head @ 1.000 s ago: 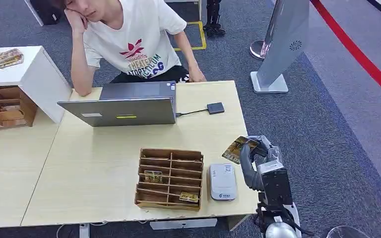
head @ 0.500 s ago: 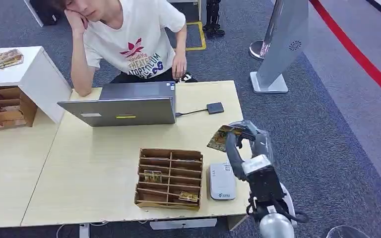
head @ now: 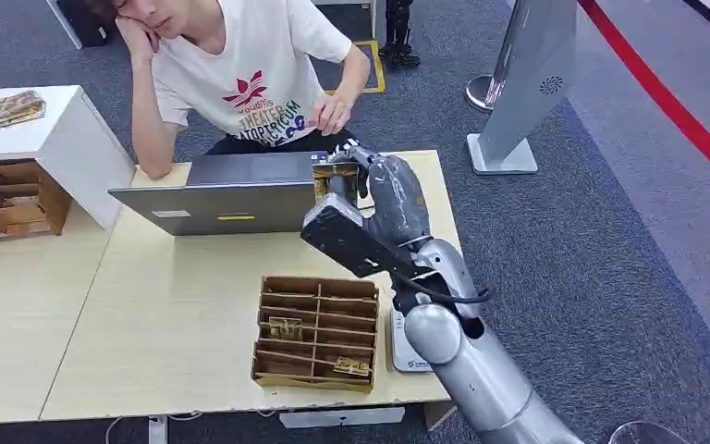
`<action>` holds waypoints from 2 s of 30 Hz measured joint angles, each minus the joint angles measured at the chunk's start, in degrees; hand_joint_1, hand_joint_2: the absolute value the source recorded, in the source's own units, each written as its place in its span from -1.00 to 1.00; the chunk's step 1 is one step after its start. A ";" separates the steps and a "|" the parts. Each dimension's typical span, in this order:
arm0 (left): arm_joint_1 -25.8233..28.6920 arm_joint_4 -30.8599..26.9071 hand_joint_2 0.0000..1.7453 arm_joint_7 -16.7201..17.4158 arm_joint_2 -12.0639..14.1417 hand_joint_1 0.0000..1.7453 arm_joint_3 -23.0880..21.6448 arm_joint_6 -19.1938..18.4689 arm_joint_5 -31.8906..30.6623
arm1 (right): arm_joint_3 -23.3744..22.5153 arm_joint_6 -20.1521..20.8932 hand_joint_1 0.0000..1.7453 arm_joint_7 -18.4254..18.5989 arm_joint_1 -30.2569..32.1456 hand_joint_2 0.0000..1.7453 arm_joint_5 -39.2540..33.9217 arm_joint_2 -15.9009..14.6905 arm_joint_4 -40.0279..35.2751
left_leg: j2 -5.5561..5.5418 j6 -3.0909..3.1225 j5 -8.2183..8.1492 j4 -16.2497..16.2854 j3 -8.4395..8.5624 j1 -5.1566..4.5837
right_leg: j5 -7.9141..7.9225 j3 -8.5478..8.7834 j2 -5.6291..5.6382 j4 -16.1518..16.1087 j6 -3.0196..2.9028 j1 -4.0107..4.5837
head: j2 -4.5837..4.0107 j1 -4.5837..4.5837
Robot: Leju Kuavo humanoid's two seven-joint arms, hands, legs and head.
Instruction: Pass the card to the sensor for recognition and then transmit it.
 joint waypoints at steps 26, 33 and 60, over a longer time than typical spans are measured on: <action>-1.22 0.02 -1.00 2.23 -0.98 -1.00 -0.48 -2.40 -5.95 | 8.15 -0.72 1.00 3.96 -9.49 1.00 21.10 7.48 17.66 | 0.03 0.00 0.00 0.00 -0.02 0.02 | 0.00 -0.05 0.01 0.00 0.00 0.00 | 0.00 0.00; -1.41 0.00 -1.00 2.32 -1.16 -1.00 -0.48 -2.47 -5.99 | 8.31 -1.73 -1.00 4.57 -10.22 1.00 22.24 8.51 21.45 | 0.01 0.00 0.00 0.00 -0.02 0.01 | 0.00 -0.04 0.01 -0.01 0.00 0.00 | 0.00 0.00; 0.02 0.02 -1.00 0.26 -0.44 -1.00 0.22 -0.59 -0.66 | 6.62 -0.15 -1.00 -5.03 5.07 1.00 0.64 6.87 0.54 | 0.04 0.00 -0.02 0.00 -0.07 0.01 | -0.02 -0.11 0.03 -0.03 0.00 0.00 | 0.00 0.00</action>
